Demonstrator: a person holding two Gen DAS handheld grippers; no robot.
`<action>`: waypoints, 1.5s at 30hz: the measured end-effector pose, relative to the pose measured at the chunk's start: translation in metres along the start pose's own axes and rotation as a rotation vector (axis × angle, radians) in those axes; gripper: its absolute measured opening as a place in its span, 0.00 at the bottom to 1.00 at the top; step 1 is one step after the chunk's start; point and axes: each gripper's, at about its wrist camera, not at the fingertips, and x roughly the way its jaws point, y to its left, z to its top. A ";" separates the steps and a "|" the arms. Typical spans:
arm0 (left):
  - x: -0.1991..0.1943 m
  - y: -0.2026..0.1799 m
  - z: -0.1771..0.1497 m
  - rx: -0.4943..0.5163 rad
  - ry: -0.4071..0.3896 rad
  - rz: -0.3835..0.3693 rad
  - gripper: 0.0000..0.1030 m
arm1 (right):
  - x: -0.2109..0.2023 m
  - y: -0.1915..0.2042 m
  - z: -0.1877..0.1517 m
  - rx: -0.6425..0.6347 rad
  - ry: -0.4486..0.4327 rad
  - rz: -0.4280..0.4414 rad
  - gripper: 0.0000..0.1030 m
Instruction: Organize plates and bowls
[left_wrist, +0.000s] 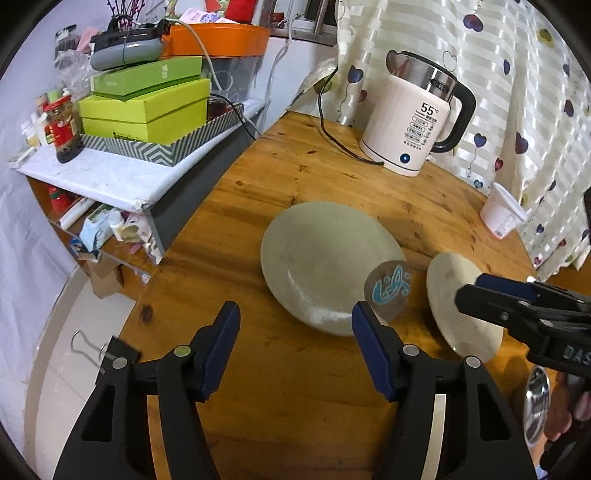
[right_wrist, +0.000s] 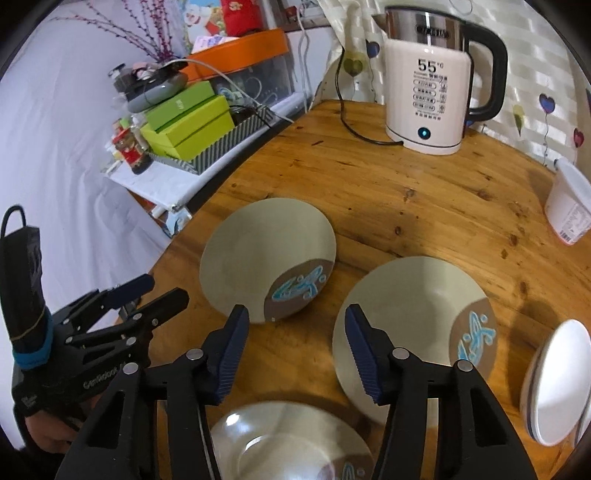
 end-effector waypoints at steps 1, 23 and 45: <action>0.003 0.002 0.003 -0.011 0.001 -0.011 0.62 | 0.004 -0.001 0.004 0.006 0.004 0.002 0.50; 0.058 0.020 0.021 -0.058 0.080 -0.030 0.36 | 0.082 -0.032 0.041 0.078 0.114 0.034 0.25; 0.064 0.020 0.022 -0.058 0.092 -0.054 0.30 | 0.085 -0.038 0.043 0.103 0.121 0.047 0.18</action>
